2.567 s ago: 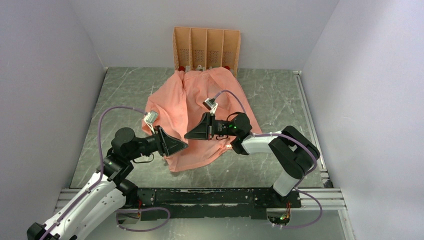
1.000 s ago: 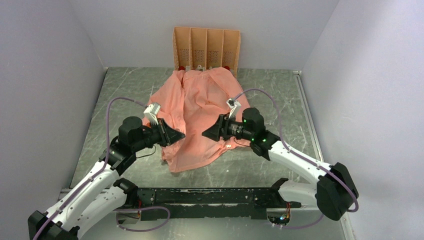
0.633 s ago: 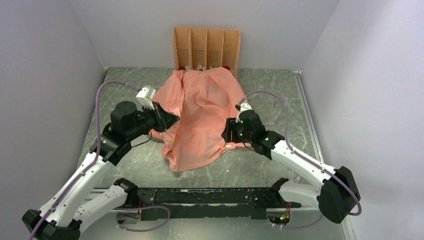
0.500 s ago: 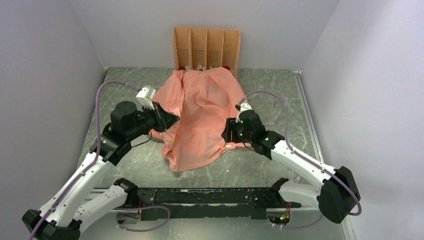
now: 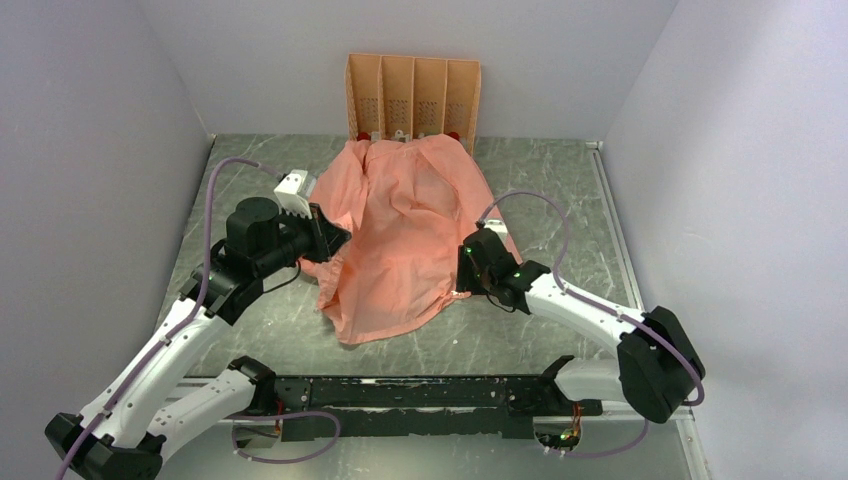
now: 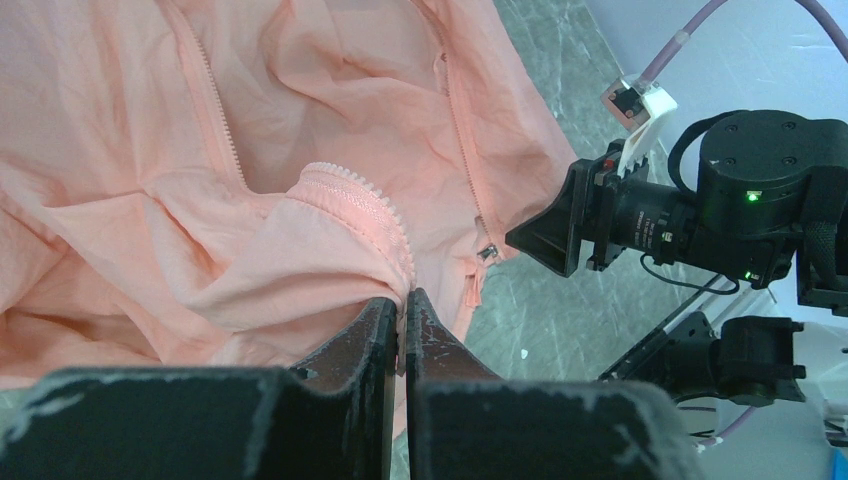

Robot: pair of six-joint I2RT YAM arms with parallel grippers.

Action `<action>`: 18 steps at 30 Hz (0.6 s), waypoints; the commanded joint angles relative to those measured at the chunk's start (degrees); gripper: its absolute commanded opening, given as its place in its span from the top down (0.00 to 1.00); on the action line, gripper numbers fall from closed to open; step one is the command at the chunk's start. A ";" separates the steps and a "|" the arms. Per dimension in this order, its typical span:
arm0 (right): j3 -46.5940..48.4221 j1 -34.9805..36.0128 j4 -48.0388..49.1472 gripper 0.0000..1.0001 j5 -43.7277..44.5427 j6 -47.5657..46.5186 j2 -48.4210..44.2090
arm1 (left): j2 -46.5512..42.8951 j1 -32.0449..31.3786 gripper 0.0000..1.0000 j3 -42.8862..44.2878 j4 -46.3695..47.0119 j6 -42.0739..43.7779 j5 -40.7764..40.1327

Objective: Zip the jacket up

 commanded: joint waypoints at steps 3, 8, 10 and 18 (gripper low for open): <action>-0.26 1.30 0.97 0.41 2.91 2.70 3.16 | -0.48 0.69 0.92 -1.40 0.95 2.18 -1.94; 0.42 2.31 0.80 0.41 5.45 3.70 5.89 | -0.63 0.69 0.92 -2.88 1.58 2.30 -1.84; 0.88 2.81 0.69 0.41 6.52 4.18 6.77 | -0.76 0.76 0.92 -3.18 1.64 2.44 -1.86; 1.18 3.65 0.98 0.49 8.89 5.28 8.97 | -1.14 0.87 0.92 -4.30 1.85 2.71 -2.08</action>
